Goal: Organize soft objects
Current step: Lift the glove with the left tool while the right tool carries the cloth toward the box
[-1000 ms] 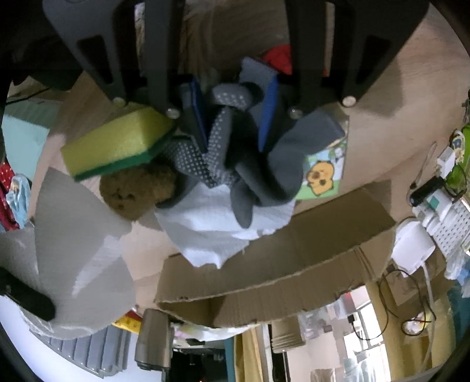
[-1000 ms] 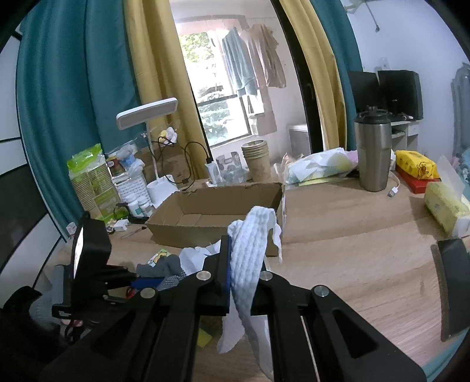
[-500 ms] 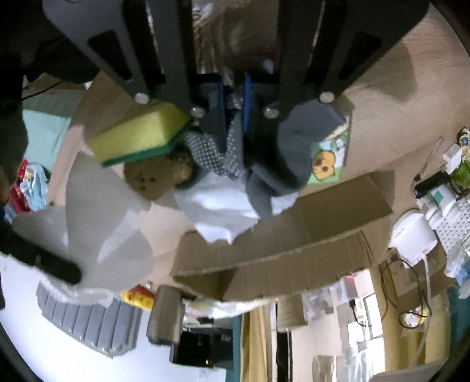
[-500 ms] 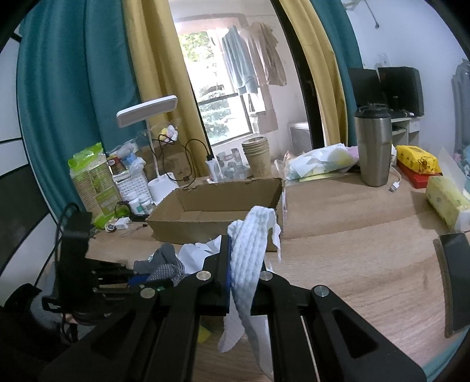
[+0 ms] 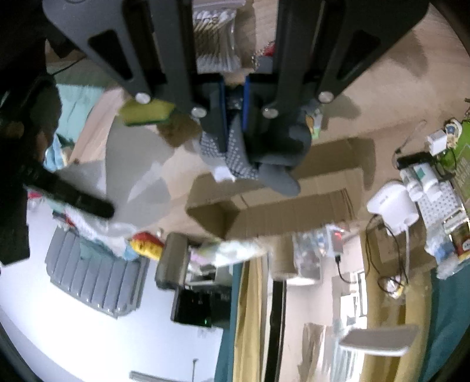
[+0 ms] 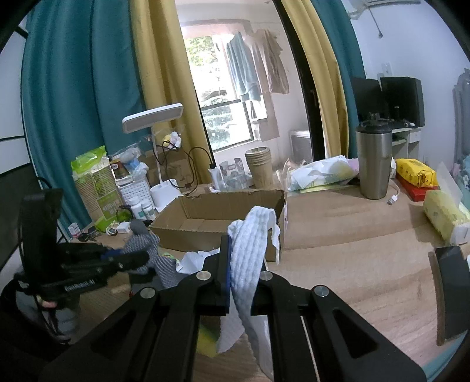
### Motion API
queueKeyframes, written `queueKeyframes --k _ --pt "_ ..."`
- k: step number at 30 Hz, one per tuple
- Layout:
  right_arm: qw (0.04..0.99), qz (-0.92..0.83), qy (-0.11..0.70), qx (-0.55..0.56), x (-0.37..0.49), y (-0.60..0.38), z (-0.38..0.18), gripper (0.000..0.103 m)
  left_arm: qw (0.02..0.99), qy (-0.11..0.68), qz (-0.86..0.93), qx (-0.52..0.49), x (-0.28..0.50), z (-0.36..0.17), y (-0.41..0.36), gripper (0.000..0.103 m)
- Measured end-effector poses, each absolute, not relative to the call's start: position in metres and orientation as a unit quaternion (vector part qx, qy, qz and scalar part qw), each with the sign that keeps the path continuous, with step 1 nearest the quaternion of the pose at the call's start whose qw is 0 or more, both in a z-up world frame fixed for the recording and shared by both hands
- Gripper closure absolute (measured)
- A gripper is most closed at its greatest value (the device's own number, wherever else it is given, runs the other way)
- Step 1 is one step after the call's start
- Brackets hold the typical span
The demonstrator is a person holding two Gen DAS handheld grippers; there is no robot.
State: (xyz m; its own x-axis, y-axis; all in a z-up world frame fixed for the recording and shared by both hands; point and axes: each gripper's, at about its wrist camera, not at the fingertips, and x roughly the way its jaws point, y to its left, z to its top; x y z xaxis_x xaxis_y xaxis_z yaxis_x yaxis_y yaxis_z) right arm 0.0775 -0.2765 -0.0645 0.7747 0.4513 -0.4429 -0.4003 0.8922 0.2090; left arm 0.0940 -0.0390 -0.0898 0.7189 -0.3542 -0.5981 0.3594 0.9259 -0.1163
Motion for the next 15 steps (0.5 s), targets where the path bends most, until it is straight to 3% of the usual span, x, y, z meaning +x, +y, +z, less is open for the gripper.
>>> queueKeyframes --k 15 --pt "0.945 0.231 0.23 0.036 0.076 -0.271 -0.049 0.099 0.945 0.271 -0.184 -0.013 0.085 -0.056 -0.023 0.095"
